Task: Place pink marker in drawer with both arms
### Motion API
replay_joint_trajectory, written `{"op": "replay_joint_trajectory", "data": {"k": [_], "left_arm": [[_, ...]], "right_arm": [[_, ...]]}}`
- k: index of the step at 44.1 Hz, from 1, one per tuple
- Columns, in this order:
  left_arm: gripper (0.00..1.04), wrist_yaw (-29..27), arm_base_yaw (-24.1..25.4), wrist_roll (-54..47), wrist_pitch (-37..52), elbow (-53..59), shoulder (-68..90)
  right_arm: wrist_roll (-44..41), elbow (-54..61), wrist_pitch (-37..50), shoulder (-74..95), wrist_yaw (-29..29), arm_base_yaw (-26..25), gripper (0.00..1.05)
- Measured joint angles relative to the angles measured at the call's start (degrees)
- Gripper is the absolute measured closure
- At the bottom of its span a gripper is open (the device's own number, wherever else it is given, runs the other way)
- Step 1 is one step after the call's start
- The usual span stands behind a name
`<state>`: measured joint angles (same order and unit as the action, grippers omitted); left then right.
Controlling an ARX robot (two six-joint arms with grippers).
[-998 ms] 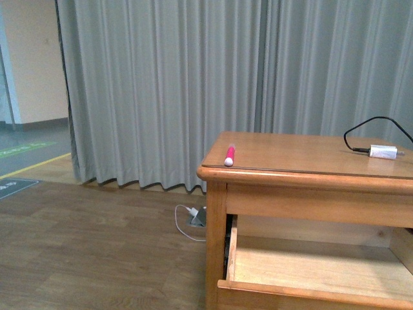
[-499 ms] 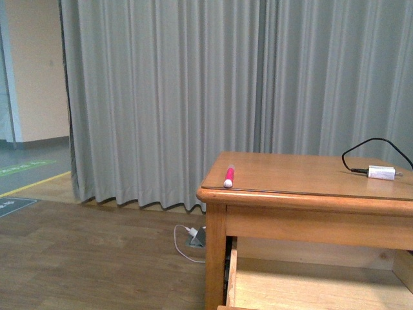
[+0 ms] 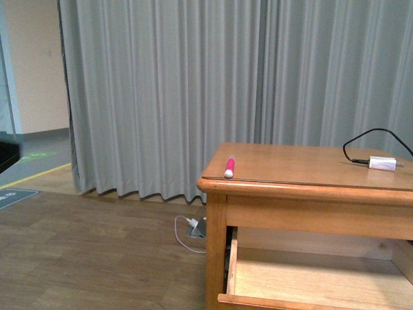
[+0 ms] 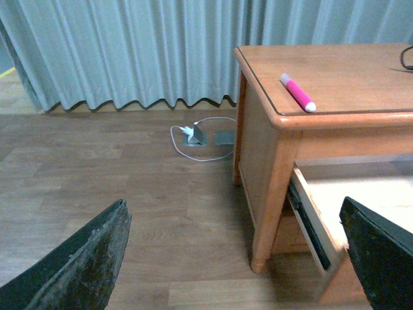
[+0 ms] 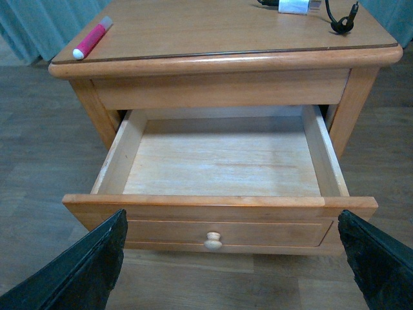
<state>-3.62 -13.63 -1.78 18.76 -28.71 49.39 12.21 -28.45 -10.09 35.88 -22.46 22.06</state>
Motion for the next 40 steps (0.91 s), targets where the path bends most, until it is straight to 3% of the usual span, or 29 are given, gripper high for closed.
{"op": "replay_joint_trajectory", "data": {"k": [10,30,40], "left_arm": [[0.06,-2.82,-2.93,-3.17,2.32,-24.11,32.11],[0.06,-5.79,-9.16,-2.73,-18.08,-69.99,67.65],[0.06,-8.68,-11.17,-2.21,-24.04,-82.84,77.37]], "right_arm": [[0.0,0.0,0.0,0.0,0.0,0.0,0.08],[0.0,0.0,0.0,0.0,0.0,0.0,0.08],[0.0,0.0,0.0,0.0,0.0,0.0,0.08]]}}
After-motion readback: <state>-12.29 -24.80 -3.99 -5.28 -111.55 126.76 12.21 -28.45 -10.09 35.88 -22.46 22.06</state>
